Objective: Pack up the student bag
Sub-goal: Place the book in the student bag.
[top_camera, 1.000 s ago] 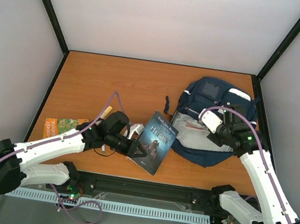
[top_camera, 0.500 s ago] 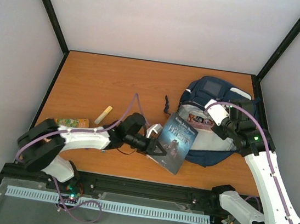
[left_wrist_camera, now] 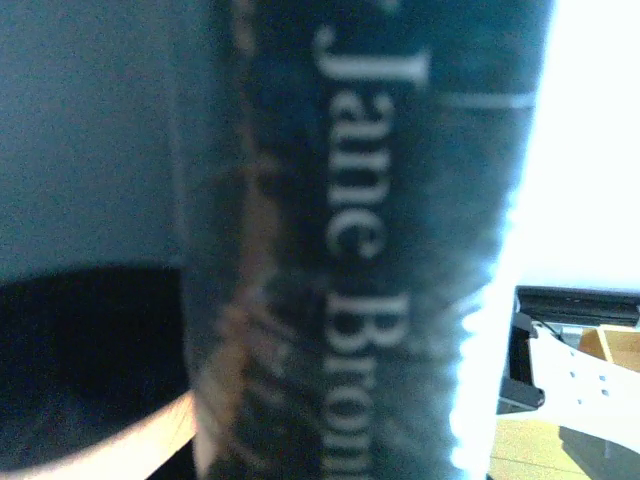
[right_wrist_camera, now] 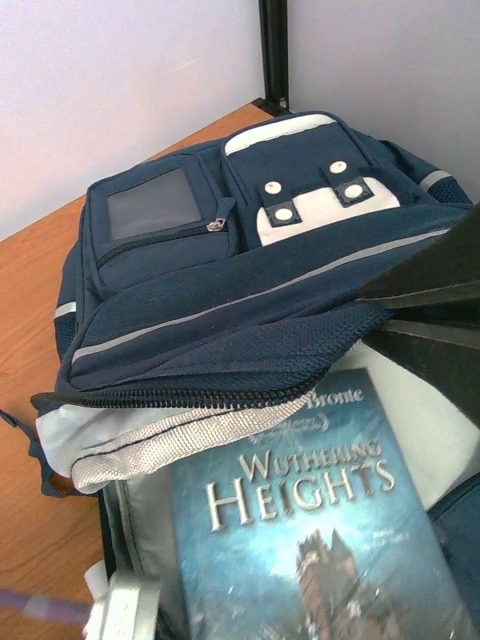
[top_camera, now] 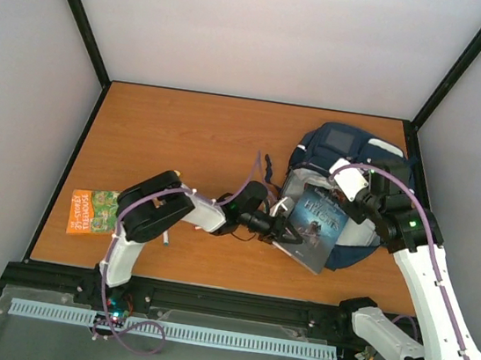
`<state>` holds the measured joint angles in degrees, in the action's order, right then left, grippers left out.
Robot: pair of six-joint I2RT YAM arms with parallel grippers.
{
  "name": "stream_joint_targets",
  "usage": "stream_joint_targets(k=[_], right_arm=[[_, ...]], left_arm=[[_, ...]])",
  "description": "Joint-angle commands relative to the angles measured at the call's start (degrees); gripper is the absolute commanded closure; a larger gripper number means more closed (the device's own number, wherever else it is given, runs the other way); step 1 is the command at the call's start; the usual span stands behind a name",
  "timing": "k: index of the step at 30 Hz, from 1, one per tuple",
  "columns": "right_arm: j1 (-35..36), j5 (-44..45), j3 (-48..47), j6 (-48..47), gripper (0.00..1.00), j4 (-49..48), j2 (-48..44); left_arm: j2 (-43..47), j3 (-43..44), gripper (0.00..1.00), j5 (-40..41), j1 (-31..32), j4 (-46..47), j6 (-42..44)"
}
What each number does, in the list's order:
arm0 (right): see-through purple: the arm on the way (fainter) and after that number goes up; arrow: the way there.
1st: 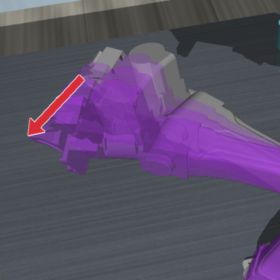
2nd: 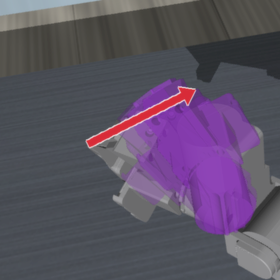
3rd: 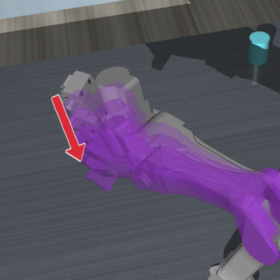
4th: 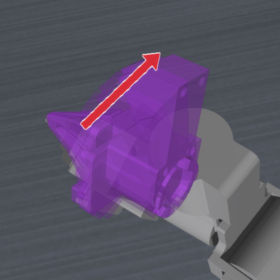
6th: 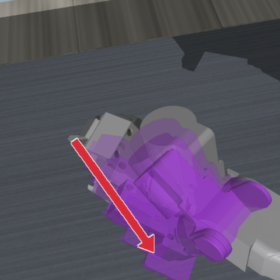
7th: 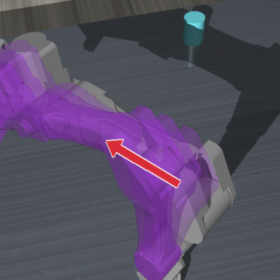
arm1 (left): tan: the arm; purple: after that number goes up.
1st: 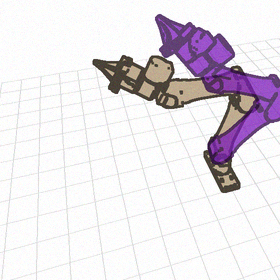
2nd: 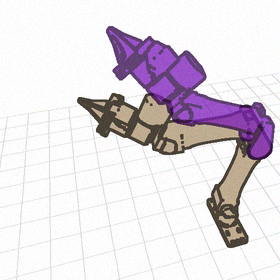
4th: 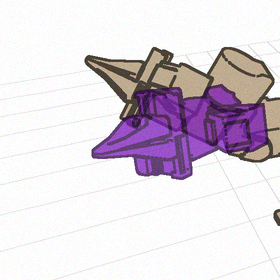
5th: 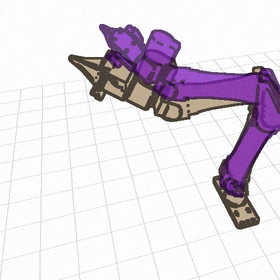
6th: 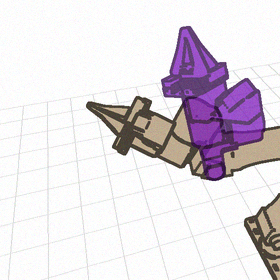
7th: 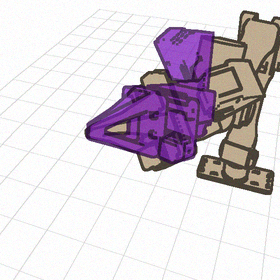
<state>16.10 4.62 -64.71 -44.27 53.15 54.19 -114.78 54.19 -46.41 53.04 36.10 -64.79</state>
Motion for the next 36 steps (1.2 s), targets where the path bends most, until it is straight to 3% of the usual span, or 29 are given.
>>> stream_joint_targets(k=[1, 10, 16, 19, 21, 24, 26, 36], right_arm=[[-0.19, -2.29, -1.83, 0.89, 0.97, -3.79, -1.85], [-0.23, -4.37, -1.74, 0.75, 0.97, -2.38, -3.01], [-0.22, -5.39, -2.26, 0.33, 0.97, -1.39, -3.98], [-0.24, -5.08, -2.02, 0.15, 0.97, -1.13, -4.24], [-0.19, -4.91, -1.43, 0.12, 0.97, -1.43, -4.67], [-0.21, -4.51, -0.59, 0.3, 0.97, -1.62, -4.8], [-0.2, -4.22, -0.35, 0.53, 0.97, -1.6, -4.88], [-0.19, -3.78, 0.84, 0.98, 0.97, -1.98, -5.58]], left_arm=[[-4.8, 8.49, 0.99, -4.8, 0.54, 17.18, -3.86], [-13.29, 21.39, 0.99, -3.91, -1.32, 12.23, -6.25], [-18.96, 26.89, 0.99, -1.6, -3.57, 13.72, -10.5], [-19.88, 29.27, 0.99, -0.15, -4.14, 6.87, -8.22], [-19.91, 30.55, 0.9, 1.4, -4.38, -1.3, -5.26], [-18.57, 30.32, 0.6, 3.99, -4.59, -7.28, -2.65], [-16.87, 29.29, 0.46, 5.31, -4.57, -10.46, -0.84], [-2.45, 28.03, 0.22, 24.4, -3.28, -38.53, 11.54]])
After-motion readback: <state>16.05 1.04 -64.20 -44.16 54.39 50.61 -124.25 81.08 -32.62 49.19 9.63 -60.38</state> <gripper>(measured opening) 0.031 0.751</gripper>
